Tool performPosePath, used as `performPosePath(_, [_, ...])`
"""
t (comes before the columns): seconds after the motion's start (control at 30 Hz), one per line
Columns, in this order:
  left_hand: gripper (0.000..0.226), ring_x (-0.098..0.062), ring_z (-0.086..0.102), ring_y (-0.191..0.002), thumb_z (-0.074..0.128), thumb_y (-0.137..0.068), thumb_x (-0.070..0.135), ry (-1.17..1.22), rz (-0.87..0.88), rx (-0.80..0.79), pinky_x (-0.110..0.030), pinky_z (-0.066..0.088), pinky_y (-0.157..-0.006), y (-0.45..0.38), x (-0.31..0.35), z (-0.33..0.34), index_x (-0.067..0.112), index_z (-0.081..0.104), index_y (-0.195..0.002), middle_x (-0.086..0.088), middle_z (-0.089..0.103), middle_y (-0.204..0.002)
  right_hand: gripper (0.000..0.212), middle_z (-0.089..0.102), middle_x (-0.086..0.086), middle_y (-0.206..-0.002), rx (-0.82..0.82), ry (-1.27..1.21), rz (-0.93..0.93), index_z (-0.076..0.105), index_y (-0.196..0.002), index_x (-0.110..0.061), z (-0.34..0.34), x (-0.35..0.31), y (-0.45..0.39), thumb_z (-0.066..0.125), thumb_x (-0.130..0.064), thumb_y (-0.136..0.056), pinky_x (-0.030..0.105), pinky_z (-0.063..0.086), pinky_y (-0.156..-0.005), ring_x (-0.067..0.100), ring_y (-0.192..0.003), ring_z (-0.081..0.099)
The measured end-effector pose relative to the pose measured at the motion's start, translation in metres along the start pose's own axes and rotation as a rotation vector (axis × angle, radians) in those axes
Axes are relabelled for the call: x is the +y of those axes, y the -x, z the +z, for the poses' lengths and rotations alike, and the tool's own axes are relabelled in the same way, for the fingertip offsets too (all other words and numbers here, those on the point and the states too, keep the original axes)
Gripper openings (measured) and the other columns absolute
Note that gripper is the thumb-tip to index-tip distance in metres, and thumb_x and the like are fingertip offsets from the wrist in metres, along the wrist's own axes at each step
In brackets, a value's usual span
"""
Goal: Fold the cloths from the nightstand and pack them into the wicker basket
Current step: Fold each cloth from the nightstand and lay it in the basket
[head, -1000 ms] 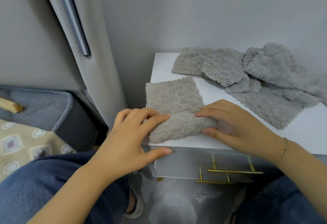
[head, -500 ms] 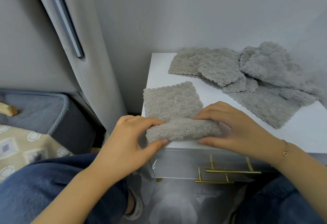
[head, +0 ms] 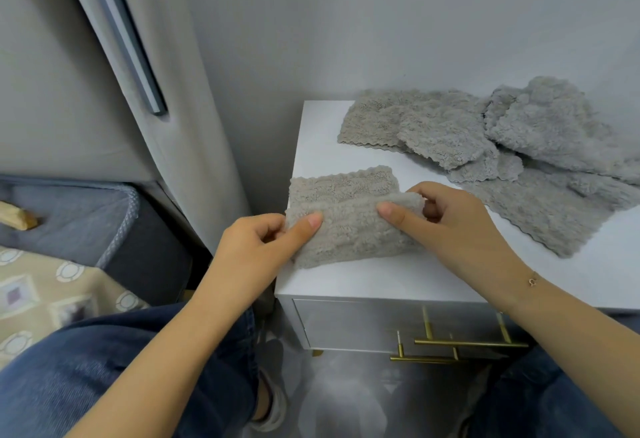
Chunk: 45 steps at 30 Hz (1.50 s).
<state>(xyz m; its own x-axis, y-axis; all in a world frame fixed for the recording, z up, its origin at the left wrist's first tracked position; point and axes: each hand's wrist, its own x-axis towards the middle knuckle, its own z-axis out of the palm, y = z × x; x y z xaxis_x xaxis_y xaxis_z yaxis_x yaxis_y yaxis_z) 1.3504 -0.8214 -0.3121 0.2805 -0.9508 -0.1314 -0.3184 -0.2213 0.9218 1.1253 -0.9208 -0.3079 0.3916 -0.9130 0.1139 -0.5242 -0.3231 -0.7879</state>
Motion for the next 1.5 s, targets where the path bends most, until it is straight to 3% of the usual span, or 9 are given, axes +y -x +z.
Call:
performPosePath(0.17, [0.078,-0.017,0.029,-0.054,0.067,-0.073,0.065,-0.057,-0.053,0.127,-0.02,0.027,-0.051,-0.006,0.007,0.005,-0.006,0.036,-0.061,-0.019,0.03,-0.059,0.044,0.045,-0.008,-0.068,0.097,0.169,-0.047,0.054,-0.085,-0.024,0.007,-0.002,-0.005,0.059,-0.066,-0.076,0.026,0.033,-0.055,0.008,-0.058,0.041])
performPosePath(0.27, [0.066,-0.011,0.028,-0.049,0.069,-0.075,0.062,-0.141,-0.009,0.206,-0.02,0.027,-0.05,-0.006,0.005,0.008,0.012,0.031,-0.052,0.004,0.029,-0.048,0.042,0.051,-0.01,-0.088,0.131,0.105,-0.113,0.054,-0.099,-0.028,0.006,0.005,-0.007,0.063,-0.061,-0.074,0.02,0.037,-0.064,0.005,-0.074,0.047])
performPosePath(0.4, [0.034,-0.005,0.05,-0.064,0.072,-0.073,0.059,-0.218,0.116,0.297,-0.017,0.041,-0.061,-0.008,-0.003,0.007,0.028,0.061,-0.079,0.011,0.057,-0.074,0.024,0.054,-0.005,-0.106,0.129,0.153,-0.39,0.062,-0.104,-0.019,0.007,0.005,-0.009,0.064,-0.038,-0.091,0.022,0.042,-0.087,0.01,-0.097,0.051])
performPosePath(0.53, [0.02,-0.005,0.053,-0.093,0.069,-0.087,0.042,-0.4,0.45,0.277,-0.012,0.041,-0.083,-0.007,0.0,0.003,0.027,0.065,-0.1,0.014,0.055,-0.098,0.021,0.063,0.002,-0.107,0.11,0.375,-0.686,0.073,-0.103,-0.011,0.005,0.007,-0.011,0.059,-0.025,-0.096,0.036,0.043,-0.088,0.021,-0.097,0.055])
performPosePath(0.63, [0.031,-0.007,0.05,-0.104,0.056,-0.091,0.052,-0.581,0.605,0.152,-0.034,0.044,-0.092,-0.004,-0.002,-0.005,0.028,0.066,-0.109,0.017,0.054,-0.11,0.037,0.062,-0.001,-0.113,0.018,0.353,-0.622,0.071,-0.11,-0.013,0.0,0.007,-0.007,0.057,-0.042,-0.092,0.029,0.038,-0.097,0.018,-0.106,0.053])
performPosePath(0.93, [0.061,0.0,0.043,-0.122,0.061,-0.08,0.062,-0.641,0.507,-0.008,-0.036,0.037,-0.105,-0.002,-0.011,-0.007,0.035,0.048,-0.133,0.023,0.044,-0.131,0.059,0.053,-0.013,-0.125,-0.192,0.329,-0.493,0.053,-0.133,-0.027,-0.002,0.018,-0.009,0.067,-0.05,-0.081,0.008,0.024,-0.104,0.007,-0.118,0.042])
performPosePath(1.07, [0.053,0.0,0.052,-0.109,0.062,-0.08,0.058,-0.636,0.545,-0.001,-0.036,0.045,-0.097,0.003,-0.008,-0.008,0.03,0.057,-0.124,0.021,0.055,-0.118,0.053,0.056,-0.021,-0.117,-0.242,0.194,-0.402,0.06,-0.122,-0.033,-0.012,0.01,-0.006,0.081,-0.031,-0.074,0.006,0.029,-0.098,0.001,-0.113,0.047])
performPosePath(1.23, [0.041,0.002,0.056,-0.1,0.057,-0.081,0.063,-0.514,0.517,-0.008,-0.016,0.043,-0.086,0.019,0.0,-0.009,0.037,0.062,-0.112,0.023,0.064,-0.105,0.039,0.066,-0.018,-0.099,-0.292,0.026,-0.236,0.063,-0.102,-0.037,-0.025,0.001,0.004,0.075,-0.048,-0.067,0.013,0.044,-0.08,0.002,-0.097,0.059])
performPosePath(1.5, [0.04,-0.02,0.067,-0.089,0.062,-0.083,0.06,-0.104,0.216,-0.006,-0.043,0.054,-0.085,0.01,0.005,-0.003,0.023,0.069,-0.096,0.0,0.072,-0.092,0.042,0.056,-0.001,-0.078,-0.147,-0.038,-0.15,0.057,-0.072,-0.02,-0.01,-0.001,-0.005,0.065,-0.06,-0.07,0.022,0.039,-0.062,0.01,-0.069,0.051])
